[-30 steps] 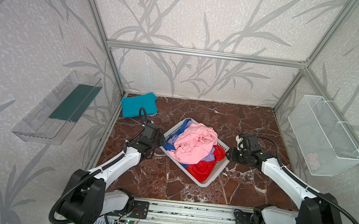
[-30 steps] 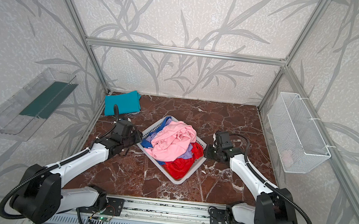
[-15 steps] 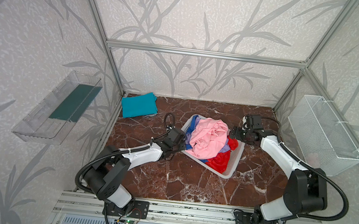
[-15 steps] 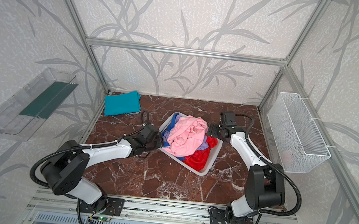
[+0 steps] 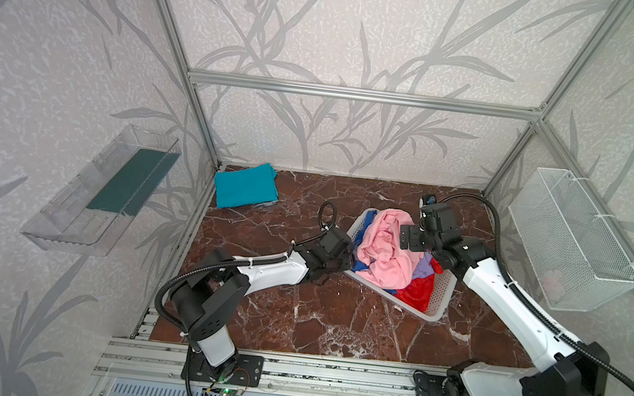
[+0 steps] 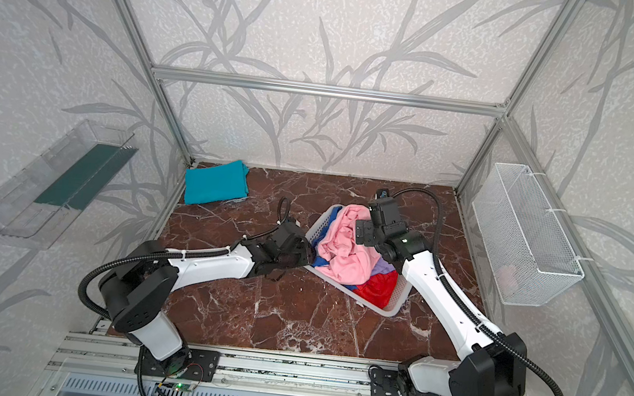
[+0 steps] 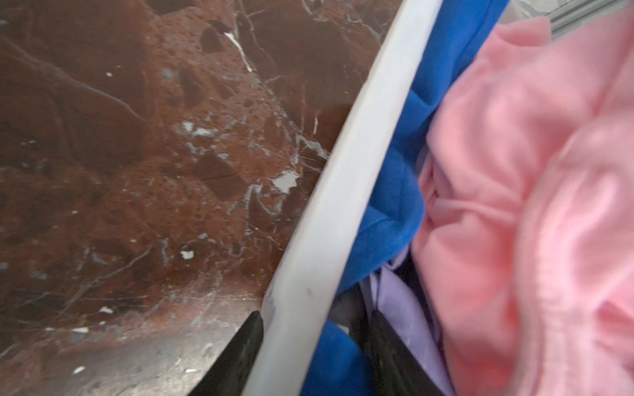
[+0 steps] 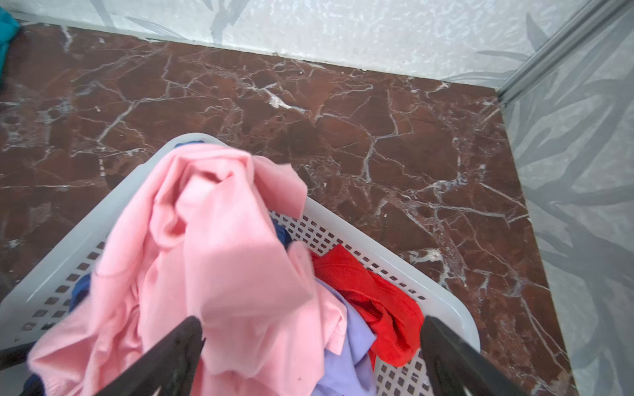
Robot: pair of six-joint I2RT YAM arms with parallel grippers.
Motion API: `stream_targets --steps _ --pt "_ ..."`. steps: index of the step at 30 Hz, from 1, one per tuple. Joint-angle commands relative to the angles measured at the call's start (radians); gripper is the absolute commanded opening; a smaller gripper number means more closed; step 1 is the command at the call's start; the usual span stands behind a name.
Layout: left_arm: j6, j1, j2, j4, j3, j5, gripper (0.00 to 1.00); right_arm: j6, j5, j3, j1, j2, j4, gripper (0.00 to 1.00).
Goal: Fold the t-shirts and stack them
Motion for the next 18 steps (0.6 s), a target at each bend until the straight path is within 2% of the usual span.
stream_targets --steps 1,3,5,7,9,12,14,18 --pt "0.008 -0.006 -0.066 0.024 -0.003 -0.008 0.52 -0.015 0.038 -0.018 -0.015 -0.005 -0.022 0.99" --pt "0.01 -0.006 -0.091 0.01 -0.011 -0.027 0.52 -0.038 -0.001 -0.011 -0.004 -0.021 -0.021 0.99" --pt "0.022 -0.004 -0.116 -0.009 -0.012 -0.042 0.52 -0.095 0.007 -0.007 0.054 -0.034 -0.017 0.99" --pt "0.038 -0.003 -0.147 -0.017 -0.01 -0.078 0.53 -0.176 0.039 -0.006 0.164 -0.047 -0.019 0.99" --pt "0.055 0.004 -0.185 -0.027 -0.01 -0.109 0.54 -0.221 0.016 -0.022 0.264 -0.059 -0.025 1.0" --pt "0.071 0.03 -0.249 -0.069 -0.009 -0.161 0.55 -0.193 -0.101 -0.068 0.364 -0.081 -0.026 0.96" --pt "0.081 0.053 -0.29 -0.105 -0.011 -0.204 0.55 -0.155 -0.135 -0.101 0.41 -0.08 -0.017 0.92" --pt "0.102 0.101 -0.344 -0.175 -0.014 -0.234 0.55 -0.046 -0.177 -0.164 0.438 -0.054 -0.028 0.8"
